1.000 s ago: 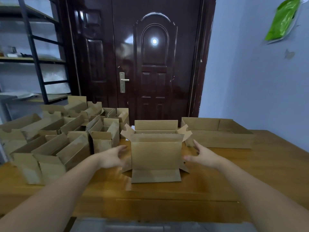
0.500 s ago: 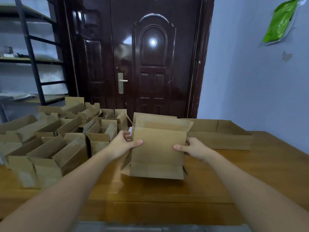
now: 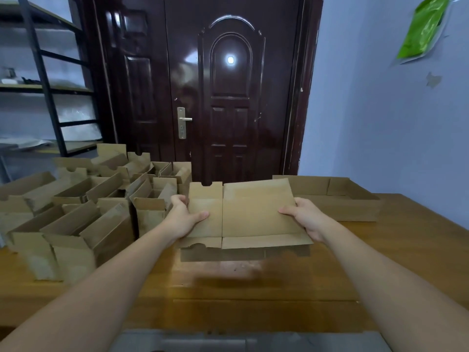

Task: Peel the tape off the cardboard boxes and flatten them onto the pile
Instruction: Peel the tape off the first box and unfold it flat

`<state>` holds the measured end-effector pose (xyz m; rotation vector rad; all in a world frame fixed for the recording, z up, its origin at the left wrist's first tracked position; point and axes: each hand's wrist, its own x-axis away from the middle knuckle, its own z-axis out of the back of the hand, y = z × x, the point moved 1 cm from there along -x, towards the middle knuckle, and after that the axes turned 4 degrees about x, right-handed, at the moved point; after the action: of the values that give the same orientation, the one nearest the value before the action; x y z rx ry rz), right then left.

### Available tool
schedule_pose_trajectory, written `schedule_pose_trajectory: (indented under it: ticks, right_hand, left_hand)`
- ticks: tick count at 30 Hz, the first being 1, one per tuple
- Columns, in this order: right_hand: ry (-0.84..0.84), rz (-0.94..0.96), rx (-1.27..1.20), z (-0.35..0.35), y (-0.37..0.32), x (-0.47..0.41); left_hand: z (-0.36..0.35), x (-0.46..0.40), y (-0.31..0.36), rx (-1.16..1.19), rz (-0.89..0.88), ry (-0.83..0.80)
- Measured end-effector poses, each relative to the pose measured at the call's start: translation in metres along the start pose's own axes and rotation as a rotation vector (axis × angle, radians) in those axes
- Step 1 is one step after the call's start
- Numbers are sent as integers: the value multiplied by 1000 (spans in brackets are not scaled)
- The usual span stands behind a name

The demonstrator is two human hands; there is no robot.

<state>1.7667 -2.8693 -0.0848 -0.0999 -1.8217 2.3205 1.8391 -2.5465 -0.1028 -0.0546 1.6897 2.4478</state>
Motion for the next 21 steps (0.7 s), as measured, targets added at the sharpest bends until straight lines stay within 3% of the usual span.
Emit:
schedule_pose_trajectory:
  ticks: [4, 8, 11, 15, 21]
  right_hand:
    - [-79, -54, 80, 3, 18, 0]
    - [-270, -144, 257, 16, 27, 7]
    - [-442, -238, 509, 16, 30, 10]
    - [-465, -301, 706, 8, 31, 4]
    - [-473, -335, 912, -3, 31, -3]
  left_hand:
    - [-2, 8, -1, -173, -53, -272]
    - [0, 18, -4, -203, 161, -607]
    - [0, 16, -10, -305, 187, -655]
    - [-7, 13, -13, -603, 191, -653]
    - [-28, 15, -22, -766, 224, -672]
